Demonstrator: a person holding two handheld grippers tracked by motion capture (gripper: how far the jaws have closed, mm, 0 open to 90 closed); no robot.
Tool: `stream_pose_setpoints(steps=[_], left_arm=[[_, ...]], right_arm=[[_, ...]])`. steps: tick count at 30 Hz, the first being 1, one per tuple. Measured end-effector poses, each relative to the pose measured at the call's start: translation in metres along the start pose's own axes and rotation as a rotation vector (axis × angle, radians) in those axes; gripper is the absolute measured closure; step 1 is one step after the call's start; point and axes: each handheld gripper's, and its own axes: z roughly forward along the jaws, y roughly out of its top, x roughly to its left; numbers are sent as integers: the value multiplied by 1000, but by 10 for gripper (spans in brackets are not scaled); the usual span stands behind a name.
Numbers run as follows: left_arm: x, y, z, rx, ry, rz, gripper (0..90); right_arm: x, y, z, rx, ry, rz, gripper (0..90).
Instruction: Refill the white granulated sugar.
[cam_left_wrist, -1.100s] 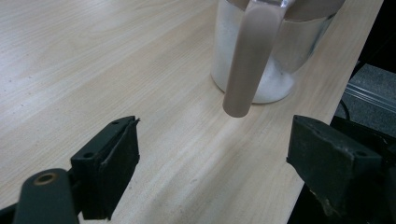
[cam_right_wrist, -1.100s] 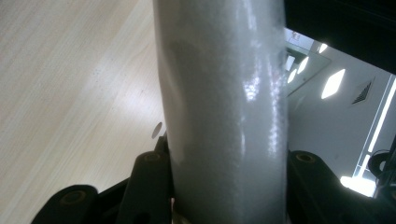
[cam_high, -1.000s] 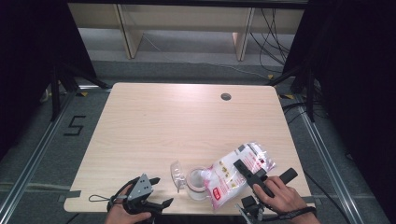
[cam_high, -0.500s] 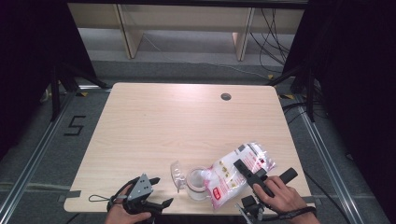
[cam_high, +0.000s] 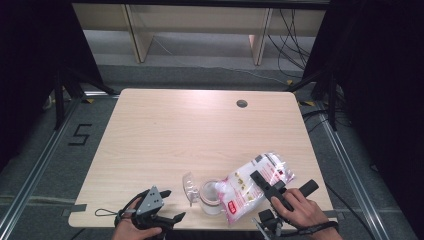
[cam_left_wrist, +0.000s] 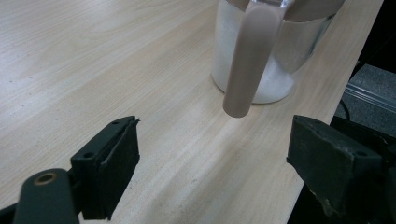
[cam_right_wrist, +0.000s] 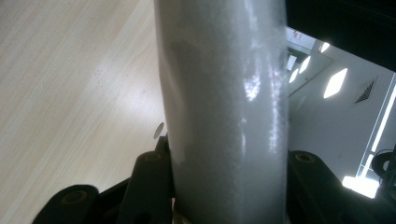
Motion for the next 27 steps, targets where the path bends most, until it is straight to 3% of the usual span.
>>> stream_pose_setpoints(steps=[4, 7, 8, 9, 20, 25, 26, 27], left_arm=[[0, 0, 0, 1, -1, 0, 161], [0, 0, 0, -4, -2, -3, 161], [0, 0, 0, -5, -2, -3, 161], [0, 0, 0, -5, -2, 0, 161], [0, 0, 0, -5, -3, -4, 161], [0, 0, 0, 6, -6, 1, 161], [0, 0, 0, 5, -6, -1, 161], [0, 0, 0, 4, -6, -1, 161]], right_arm=[[-1, 0, -1, 6, 34, 12, 655], [-1, 0, -1, 7, 35, 13, 655], [0, 0, 0, 0, 10, 11, 655], [-1, 0, -1, 8, 38, 13, 655], [0, -1, 2, 8, 19, 10, 658], [-2, 0, -1, 20, 36, -1, 658], [-1, 0, 0, 16, 8, -9, 658], [-2, 0, 0, 18, 23, -6, 658]])
